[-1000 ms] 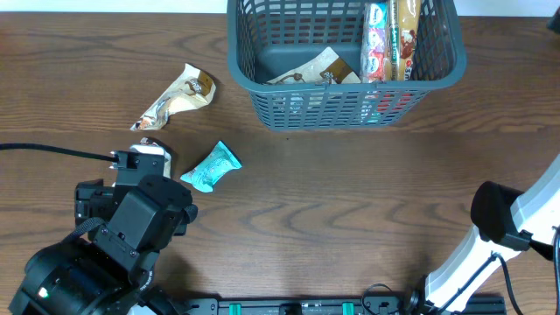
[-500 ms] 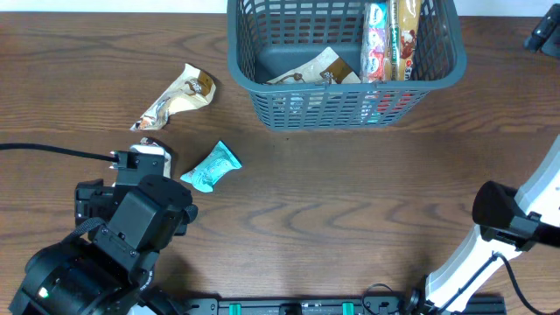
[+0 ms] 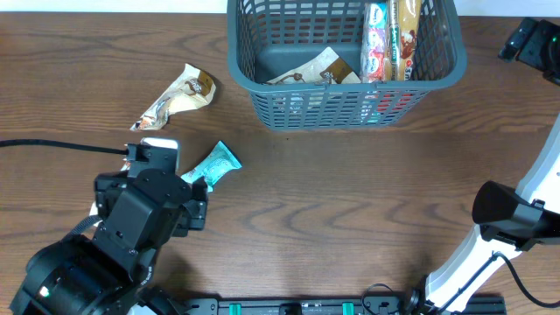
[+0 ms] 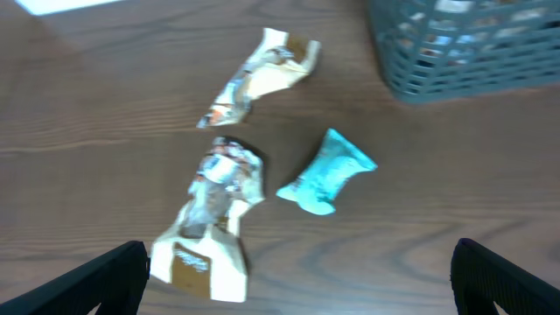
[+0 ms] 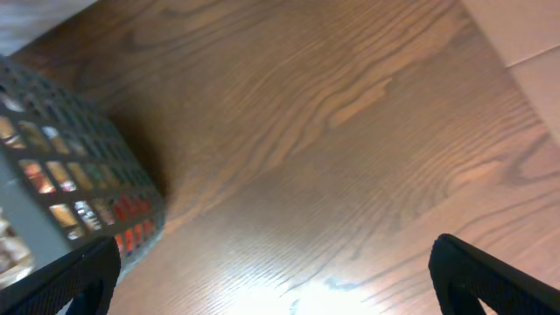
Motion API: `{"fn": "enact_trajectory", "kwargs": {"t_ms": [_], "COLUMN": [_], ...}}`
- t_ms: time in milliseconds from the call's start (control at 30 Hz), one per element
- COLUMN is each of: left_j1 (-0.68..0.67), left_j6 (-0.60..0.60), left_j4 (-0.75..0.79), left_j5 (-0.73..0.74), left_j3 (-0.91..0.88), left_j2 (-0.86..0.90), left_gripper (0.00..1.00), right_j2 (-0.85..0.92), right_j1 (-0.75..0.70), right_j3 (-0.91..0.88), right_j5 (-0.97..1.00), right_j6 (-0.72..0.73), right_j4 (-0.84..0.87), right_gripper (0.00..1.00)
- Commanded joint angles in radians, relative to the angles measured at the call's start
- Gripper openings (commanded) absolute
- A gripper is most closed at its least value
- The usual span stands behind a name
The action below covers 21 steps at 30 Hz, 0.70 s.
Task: Pack container
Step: 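Reach left gripper to the crumpled Pavee wrapper near the basket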
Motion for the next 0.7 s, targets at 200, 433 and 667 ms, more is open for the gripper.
{"fn": "enact_trajectory", "kwargs": {"t_ms": [200, 433, 667], "left_j1": [0.021, 0.203, 0.469], "left_j6": [-0.112, -0.293, -0.295], "left_j4": [0.061, 0.237, 0.340], "left_j5": [-0.124, -0.156, 0.106], "left_j3": [0.019, 0.023, 0.117], "left_j2": [0.055, 0.237, 0.464], "left_gripper": [0.99, 0.99, 0.99], "right_j2": [-0.003, -0.003, -0.003], "right_j1": [-0.004, -0.004, -0.004], "right_j3": [-0.005, -0.005, -0.005], "right_j5": [-0.065, -0.108, -0.108], "right_j6": [0.021, 0.020, 0.020], "right_j4": [-0.001, -0.005, -0.010], "right_gripper": [0.99, 0.99, 0.99]}}
